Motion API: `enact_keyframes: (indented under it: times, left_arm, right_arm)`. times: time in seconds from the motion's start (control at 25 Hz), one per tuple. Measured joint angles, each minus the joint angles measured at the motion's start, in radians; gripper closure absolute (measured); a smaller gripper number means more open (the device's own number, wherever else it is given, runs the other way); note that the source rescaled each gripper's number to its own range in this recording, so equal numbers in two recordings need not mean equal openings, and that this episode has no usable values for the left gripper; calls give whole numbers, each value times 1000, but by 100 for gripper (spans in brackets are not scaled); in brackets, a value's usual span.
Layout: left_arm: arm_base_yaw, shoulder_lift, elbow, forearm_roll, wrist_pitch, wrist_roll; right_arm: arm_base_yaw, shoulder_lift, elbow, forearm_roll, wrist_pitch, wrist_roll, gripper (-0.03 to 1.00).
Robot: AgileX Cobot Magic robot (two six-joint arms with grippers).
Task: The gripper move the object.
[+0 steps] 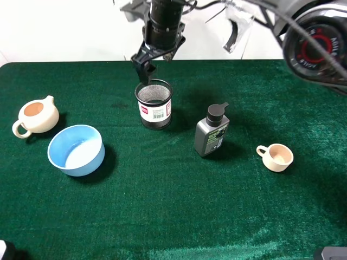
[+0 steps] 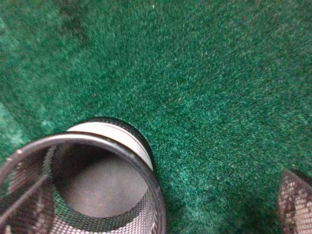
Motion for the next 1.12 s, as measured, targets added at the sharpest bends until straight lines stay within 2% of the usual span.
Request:
enact_keyframes:
  times: [0.2,0.36,0.76,1.12]
  left_arm:
    - [0,0,0,0,0,0]
    - [0,0,0,0,0,0]
    - [0,0,0,0,0,0]
    - [0,0,0,0,0,0]
  right_arm:
    - [0,-91,14,0,0,84,-3]
    - [0,-217,103,-10,0,101,-3]
    - [0,-627,528,-50,0,176,-3]
    - [0,-1044,912,-90,1,309,-3]
